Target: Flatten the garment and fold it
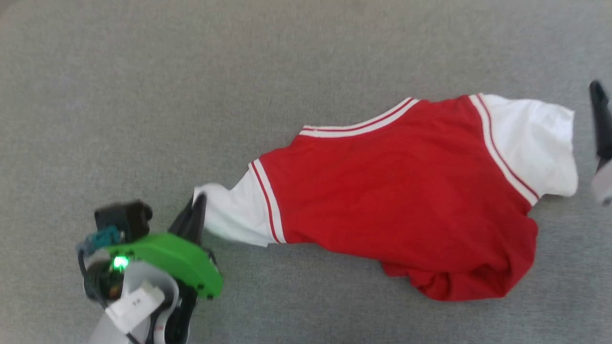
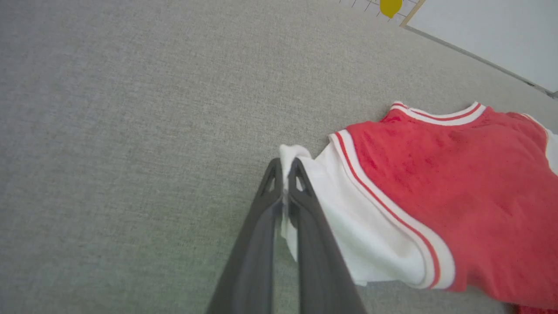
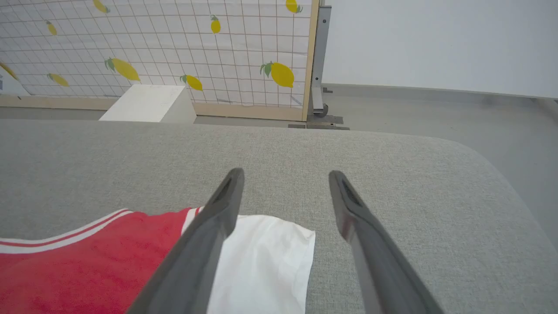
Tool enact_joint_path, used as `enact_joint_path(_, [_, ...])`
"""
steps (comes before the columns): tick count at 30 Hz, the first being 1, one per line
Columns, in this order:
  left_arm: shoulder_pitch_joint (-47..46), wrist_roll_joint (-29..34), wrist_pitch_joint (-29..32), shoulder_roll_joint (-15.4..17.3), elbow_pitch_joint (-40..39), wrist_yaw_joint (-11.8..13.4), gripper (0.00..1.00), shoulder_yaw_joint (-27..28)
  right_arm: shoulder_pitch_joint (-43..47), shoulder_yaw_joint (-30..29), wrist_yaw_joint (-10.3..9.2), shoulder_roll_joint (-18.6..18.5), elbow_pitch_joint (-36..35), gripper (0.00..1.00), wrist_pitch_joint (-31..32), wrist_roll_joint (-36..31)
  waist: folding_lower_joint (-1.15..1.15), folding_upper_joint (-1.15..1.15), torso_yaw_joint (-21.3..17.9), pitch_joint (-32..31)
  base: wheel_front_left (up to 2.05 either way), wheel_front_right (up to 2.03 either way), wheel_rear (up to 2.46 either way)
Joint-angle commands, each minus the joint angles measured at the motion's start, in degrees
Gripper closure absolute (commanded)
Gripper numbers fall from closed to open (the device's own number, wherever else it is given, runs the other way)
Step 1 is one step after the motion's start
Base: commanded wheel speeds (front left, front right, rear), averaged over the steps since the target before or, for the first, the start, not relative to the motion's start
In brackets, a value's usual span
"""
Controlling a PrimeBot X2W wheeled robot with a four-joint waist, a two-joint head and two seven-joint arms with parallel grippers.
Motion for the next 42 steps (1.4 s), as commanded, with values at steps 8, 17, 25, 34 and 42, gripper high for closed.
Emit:
enact_joint_path(8, [-6.9,2.47,0.45,-0.99,0.26,0.14,1.0,-2.42,-8.05,1.89,-0.09,-7.24,11.16,0.0,13.16,-1.05,0.0,0.0,2.53,7.35,0.0,0.0,0.0])
enact_joint_path(17, [-7.89,2.59,0.45,-1.26,1.39,0.17,1.0,-3.06,-8.13,2.78,-0.09,-7.01,17.29,0.99,16.79,0.4,0.0,0.0,3.56,8.06,0.0,0.0,0.0])
enact_joint_path(25, [-9.96,1.77,0.49,-0.21,3.24,-0.4,1.0,-1.69,-9.9,2.3,-0.09,-5.8,18.68,1.0,12.48,1.1,0.0,0.0,2.3,3.3,0.0,0.0,0.0])
enact_joint_path(34, [-20.65,2.62,1.18,3.02,6.58,-2.01,1.0,0.84,-16.22,6.19,-0.09,-4.87,17.32,1.0,8.08,5.22,0.0,0.0,-1.23,-6.4,0.0,0.0,0.0])
enact_joint_path(42, [-33.36,4.09,7.01,6.39,10.64,-4.25,1.0,-0.03,-26.0,9.34,-0.09,-3.99,17.4,1.0,6.27,4.92,0.0,0.0,-4.1,-12.71,0.0,0.0,0.0])
